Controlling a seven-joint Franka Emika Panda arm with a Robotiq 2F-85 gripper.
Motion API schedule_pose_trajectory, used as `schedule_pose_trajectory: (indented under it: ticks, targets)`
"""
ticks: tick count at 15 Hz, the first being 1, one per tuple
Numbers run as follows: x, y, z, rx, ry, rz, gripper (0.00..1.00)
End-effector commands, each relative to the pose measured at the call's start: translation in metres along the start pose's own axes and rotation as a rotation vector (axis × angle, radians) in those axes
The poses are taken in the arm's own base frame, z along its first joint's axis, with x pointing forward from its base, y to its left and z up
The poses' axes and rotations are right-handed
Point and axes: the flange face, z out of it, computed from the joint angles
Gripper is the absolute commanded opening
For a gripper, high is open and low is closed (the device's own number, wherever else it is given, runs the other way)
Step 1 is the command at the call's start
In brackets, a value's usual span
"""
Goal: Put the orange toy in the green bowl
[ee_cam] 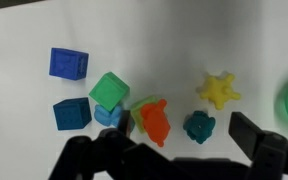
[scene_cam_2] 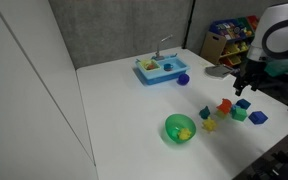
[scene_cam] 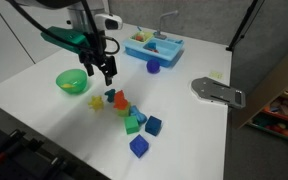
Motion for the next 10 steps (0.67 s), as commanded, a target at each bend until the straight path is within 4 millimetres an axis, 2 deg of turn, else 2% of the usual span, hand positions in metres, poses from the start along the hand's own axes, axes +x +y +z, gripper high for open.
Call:
schedule_pose_trajectory:
  ticks: [1, 4, 10]
  targets:
    - [0.001, 0.000, -0.003, 0.000, 0.005, 0.000, 1.00]
    - [0.004, 0.002, -0.006, -0.011, 0.015, 0.009, 1.00]
    - [0.018, 0.012, 0.017, -0.015, 0.052, -0.017, 1.00]
